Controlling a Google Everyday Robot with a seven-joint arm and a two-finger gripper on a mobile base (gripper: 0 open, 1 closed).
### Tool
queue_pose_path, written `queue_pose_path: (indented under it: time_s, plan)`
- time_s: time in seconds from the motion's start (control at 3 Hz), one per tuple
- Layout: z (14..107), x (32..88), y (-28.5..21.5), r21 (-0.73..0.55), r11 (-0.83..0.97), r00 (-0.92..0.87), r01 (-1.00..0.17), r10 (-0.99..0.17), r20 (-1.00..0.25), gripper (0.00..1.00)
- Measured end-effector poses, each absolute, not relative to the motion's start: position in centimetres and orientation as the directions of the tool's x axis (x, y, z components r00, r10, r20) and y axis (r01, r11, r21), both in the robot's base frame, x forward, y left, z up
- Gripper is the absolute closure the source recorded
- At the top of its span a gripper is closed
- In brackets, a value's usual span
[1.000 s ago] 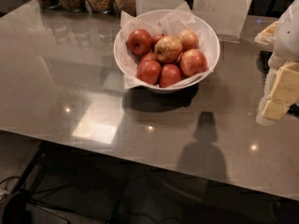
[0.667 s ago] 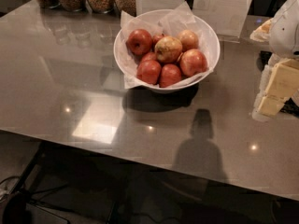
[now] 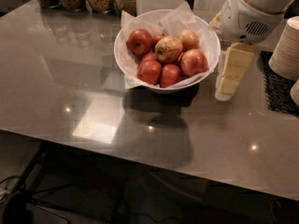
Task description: Pick apple from white bowl
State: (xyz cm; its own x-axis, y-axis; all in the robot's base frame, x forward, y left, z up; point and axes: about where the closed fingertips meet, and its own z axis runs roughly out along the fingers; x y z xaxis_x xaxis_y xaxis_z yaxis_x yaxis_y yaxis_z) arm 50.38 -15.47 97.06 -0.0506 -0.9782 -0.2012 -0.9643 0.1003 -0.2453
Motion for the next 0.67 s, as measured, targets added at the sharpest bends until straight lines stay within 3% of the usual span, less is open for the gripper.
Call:
queue_pose_path:
  time_s: [0.67]
  plan:
    - [97.0, 57.2, -10.7, -0.288, 0.065, 0.007, -0.955, -0.97, -0.244, 0.0]
